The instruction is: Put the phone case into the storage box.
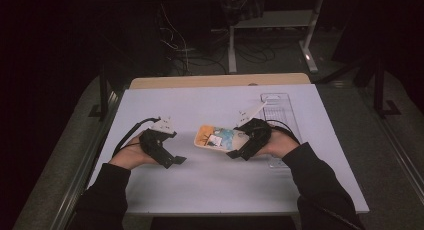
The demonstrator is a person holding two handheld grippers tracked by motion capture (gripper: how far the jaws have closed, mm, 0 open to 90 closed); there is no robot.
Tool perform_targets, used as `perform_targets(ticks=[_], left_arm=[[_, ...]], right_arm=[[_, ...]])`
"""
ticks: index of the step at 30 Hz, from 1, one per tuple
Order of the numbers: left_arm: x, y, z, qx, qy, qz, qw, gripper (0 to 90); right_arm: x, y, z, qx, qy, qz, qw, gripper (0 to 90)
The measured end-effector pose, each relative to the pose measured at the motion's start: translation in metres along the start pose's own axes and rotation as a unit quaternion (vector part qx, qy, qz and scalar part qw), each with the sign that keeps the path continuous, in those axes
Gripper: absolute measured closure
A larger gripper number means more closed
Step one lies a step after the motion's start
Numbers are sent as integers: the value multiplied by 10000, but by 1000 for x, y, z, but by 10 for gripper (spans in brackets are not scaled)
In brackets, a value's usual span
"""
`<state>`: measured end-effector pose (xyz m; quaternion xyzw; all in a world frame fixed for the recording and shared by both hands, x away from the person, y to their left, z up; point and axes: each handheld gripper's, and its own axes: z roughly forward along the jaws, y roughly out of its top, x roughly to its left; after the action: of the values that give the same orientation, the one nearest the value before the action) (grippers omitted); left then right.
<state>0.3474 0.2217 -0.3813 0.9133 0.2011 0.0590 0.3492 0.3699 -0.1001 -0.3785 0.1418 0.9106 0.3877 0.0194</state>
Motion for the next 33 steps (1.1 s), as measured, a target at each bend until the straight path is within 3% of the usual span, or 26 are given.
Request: perform_targets(ticks=[6,13,20,25,28,29,33], left_arm=[[-8,-12,7,4,232,-193,9995,0],[-18,-20,8,-297,625,-553,9961,0],[-27,-22,16,-561,596,-889,9927,0],[-28,-23,20,-563,639,-905,9922,0],[-27,-24,23,-706,620,-1098,9895,0],[-26,-24,22,-658,635,-1054,9902,0],[-28,-23,25,-809,609,-1150,9882,0]], right_arm=[[-4,-1,-4,-46,-261,213,9994,86],[-11,-4,-9,-160,-493,498,9974,86],[-11,-5,-9,-148,-579,612,9963,86],[-12,-6,-6,-113,-584,623,9963,86],[-12,-7,-4,-85,-602,692,9957,86],[-12,-7,-3,-107,-593,713,9956,86],[-12,-8,-2,-80,-608,761,9952,86]])
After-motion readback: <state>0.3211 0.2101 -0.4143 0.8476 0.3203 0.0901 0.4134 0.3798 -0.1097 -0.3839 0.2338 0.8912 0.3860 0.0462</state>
